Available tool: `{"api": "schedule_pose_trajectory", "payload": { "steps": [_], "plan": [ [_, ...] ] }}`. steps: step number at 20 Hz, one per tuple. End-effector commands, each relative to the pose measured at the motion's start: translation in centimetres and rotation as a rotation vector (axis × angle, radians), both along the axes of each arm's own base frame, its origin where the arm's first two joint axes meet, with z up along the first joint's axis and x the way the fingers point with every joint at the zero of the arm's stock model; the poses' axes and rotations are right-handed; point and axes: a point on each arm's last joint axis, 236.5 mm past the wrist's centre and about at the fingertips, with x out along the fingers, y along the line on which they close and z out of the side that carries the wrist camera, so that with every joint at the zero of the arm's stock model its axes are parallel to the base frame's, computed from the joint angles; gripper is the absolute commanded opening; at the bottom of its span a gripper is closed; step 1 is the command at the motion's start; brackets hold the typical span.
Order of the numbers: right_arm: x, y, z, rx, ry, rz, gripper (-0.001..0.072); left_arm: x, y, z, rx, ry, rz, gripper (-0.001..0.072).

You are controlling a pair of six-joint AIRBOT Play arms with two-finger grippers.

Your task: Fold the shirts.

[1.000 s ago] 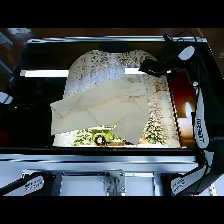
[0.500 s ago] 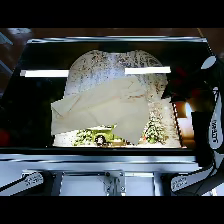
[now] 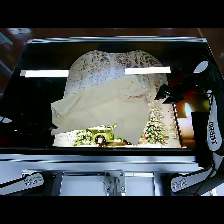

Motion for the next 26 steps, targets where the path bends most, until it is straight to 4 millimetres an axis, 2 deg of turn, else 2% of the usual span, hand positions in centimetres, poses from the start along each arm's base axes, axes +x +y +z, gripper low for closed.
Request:
{"api": "schedule_pose_trajectory", "payload": {
  "steps": [1, 2, 3, 4, 5, 7, 10, 13, 16, 20, 21, 22, 23, 24, 25, 26],
  "plan": [
    [0.3, 1.0, 0.0, 0.008, -0.014, 0.011, 0.0623, 2.4, -1.3, -2.0, 0.025, -0.041, 0.033, 0.0600],
    [0.0, 1.0, 0.0, 0.010, -0.005, 0.016, 0.0623, 3.1, -1.6, -1.9, 0.032, -0.060, 0.038, 0.0421],
    [-0.3, 0.9, 0.0, 0.005, 0.006, 0.022, 0.0623, 3.6, -1.8, -1.6, 0.030, -0.076, 0.042, 0.0211],
    [-0.5, 0.8, -0.1, -0.003, 0.015, 0.027, 0.0623, 4.1, -1.9, -1.2, 0.028, -0.089, 0.036, 0.0113],
    [-0.9, 0.3, -0.3, -0.024, 0.029, 0.033, 0.0624, 4.3, -1.9, -0.8, 0.025, -0.096, 0.029, 0.0052],
    [-2.1, -0.2, -1.1, -0.025, 0.081, 0.029, 0.0624, 5.0, -1.8, 0.3, 0.021, -0.120, 0.019, 0.0040],
    [-4.4, 3.4, -3.3, 0.159, 0.150, 0.015, 0.0624, 6.2, -1.4, 2.5, 0.050, -0.198, -0.007, 0.0040],
    [-5.8, 3.6, -7.1, 0.147, 0.193, -0.063, 0.0624, 6.7, -1.3, 4.8, 0.073, -0.263, -0.013, 0.0040],
    [-3.7, 3.3, -9.8, 0.109, 0.139, -0.192, 0.0624, 6.3, -1.9, 6.4, 0.064, -0.287, -0.035, 0.0040],
    [-2.2, 5.9, -12.0, 0.057, 0.052, -0.119, 0.0623, 6.3, -1.9, 7.0, 0.069, -0.304, -0.041, 0.0040],
    [-1.8, 6.5, -12.3, 0.053, 0.035, -0.116, 0.0579, 6.3, -1.9, 7.0, 0.069, -0.305, -0.041, 0.0040],
    [-1.3, 6.9, -12.5, 0.047, 0.014, -0.114, 0.0392, 6.3, -1.9, 7.1, 0.070, -0.306, -0.041, 0.0040],
    [-0.9, 7.1, -12.2, 0.045, -0.004, -0.114, 0.0122, 6.4, -1.9, 7.3, 0.075, -0.316, -0.048, 0.0040],
    [-0.6, 7.2, -11.3, 0.050, -0.020, -0.098, 0.0064, 6.6, -1.8, 7.7, 0.089, -0.341, -0.069, 0.0039],
    [-0.2, 7.2, -9.9, 0.054, -0.057, -0.054, 0.0064, 6.9, -1.6, 8.4, 0.101, -0.365, -0.077, 0.0039],
    [0.7, 7.0, -7.6, 0.048, -0.132, -0.010, 0.0064, 7.6, -1.4, 9.7, 0.118, -0.401, -0.077, 0.0039]
  ]
}}
